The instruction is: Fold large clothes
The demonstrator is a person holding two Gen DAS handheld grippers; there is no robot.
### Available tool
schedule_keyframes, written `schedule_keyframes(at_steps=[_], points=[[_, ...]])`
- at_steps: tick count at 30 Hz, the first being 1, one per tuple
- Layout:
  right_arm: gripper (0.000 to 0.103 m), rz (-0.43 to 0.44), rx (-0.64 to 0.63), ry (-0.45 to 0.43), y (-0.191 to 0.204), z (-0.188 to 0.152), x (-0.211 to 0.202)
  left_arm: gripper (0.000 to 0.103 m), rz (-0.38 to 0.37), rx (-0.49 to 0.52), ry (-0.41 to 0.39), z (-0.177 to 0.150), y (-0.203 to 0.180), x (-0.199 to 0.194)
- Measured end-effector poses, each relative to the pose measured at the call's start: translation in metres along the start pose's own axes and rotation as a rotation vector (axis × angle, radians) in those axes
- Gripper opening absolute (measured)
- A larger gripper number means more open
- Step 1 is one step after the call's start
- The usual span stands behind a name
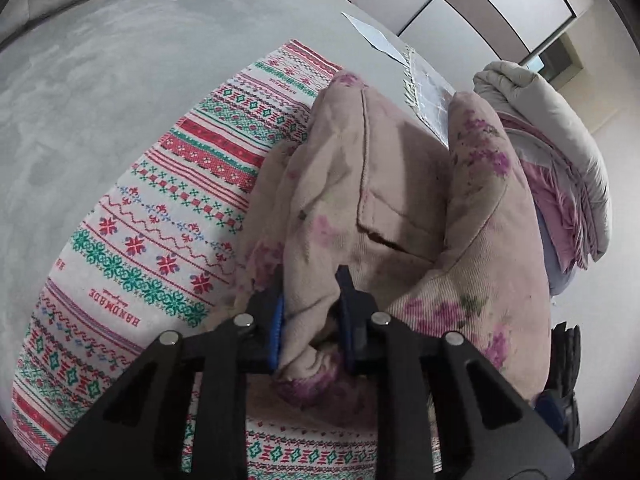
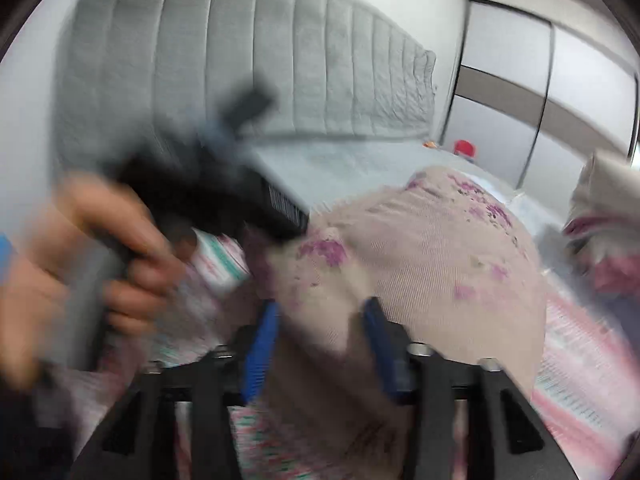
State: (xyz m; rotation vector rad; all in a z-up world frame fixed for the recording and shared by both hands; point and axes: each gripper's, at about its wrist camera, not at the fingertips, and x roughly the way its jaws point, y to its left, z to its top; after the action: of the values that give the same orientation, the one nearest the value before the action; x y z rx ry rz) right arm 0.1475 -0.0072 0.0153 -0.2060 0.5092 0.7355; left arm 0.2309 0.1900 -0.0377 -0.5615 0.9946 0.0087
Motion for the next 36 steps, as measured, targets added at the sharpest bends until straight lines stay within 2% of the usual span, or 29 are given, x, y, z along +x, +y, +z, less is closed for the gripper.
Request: schedule_keyframes(at_steps=[1,5,7,9,10,13,15,17,19,22,23,26,29,31,34,36], points=[[0.077,0.009,0.074,-0.04,-0.017,0.003,-0.018,0.025,0.007,0.001,-0.003,-0.001,0.0,-0.001],[0.077,-0.11,0.334,-0.066,-0.085,0.014,-0.037,0.025,0.077,0.056,-0.022,-0.006,-0.013,-0.001],[0.076,-0.13,0.459,-0.023,-0.116,0.012,-0.024,0.025,0.086,0.055,-0.024,-0.007,-0.014,-0.002],[0.076,-0.08,0.507,0.051,-0.133,0.011,0.004,0.026,0.081,0.049,-0.023,-0.006,-0.014,-0.001],[0.075,-0.081,0.489,0.085,-0.133,0.01,0.017,0.028,0.083,0.051,-0.026,-0.005,-0.014,-0.004],[0.076,-0.161,0.3,0.101,-0.104,0.016,0.04,0.037,0.118,0.014,-0.07,0.003,-0.005,-0.016],[0.077,-0.135,0.242,0.128,-0.087,0.015,0.053,0.038,0.113,-0.038,-0.137,0.008,0.004,-0.036],[0.077,-0.115,0.169,0.154,-0.073,0.012,0.062,0.044,0.068,-0.053,-0.199,0.009,0.005,-0.053],[0.077,-0.068,0.159,0.163,-0.065,0.004,0.07,0.048,0.054,-0.018,-0.202,0.007,-0.002,-0.054],[0.077,-0.052,0.125,0.156,-0.054,-0.012,0.068,0.049,0.084,0.048,-0.131,0.003,-0.016,-0.031],[0.077,-0.048,0.125,0.154,-0.053,-0.011,0.068,0.049,0.099,0.05,-0.111,0.002,-0.019,-0.021],[0.077,-0.042,0.168,0.149,-0.057,-0.009,0.067,0.051,0.122,0.066,-0.138,0.0,-0.022,-0.01],[0.077,-0.059,0.203,0.132,-0.065,-0.009,0.062,0.055,0.152,0.097,-0.13,-0.003,-0.025,0.0],[0.077,-0.063,0.221,0.123,-0.069,-0.002,0.055,0.055,0.144,0.097,-0.111,-0.003,-0.024,0.005],[0.077,-0.033,0.312,0.096,-0.097,0.021,0.043,0.055,0.145,0.088,-0.109,0.0,-0.024,0.006],[0.077,-0.067,0.385,0.073,-0.123,0.037,0.042,0.056,0.155,0.094,-0.109,0.001,-0.026,0.008]])
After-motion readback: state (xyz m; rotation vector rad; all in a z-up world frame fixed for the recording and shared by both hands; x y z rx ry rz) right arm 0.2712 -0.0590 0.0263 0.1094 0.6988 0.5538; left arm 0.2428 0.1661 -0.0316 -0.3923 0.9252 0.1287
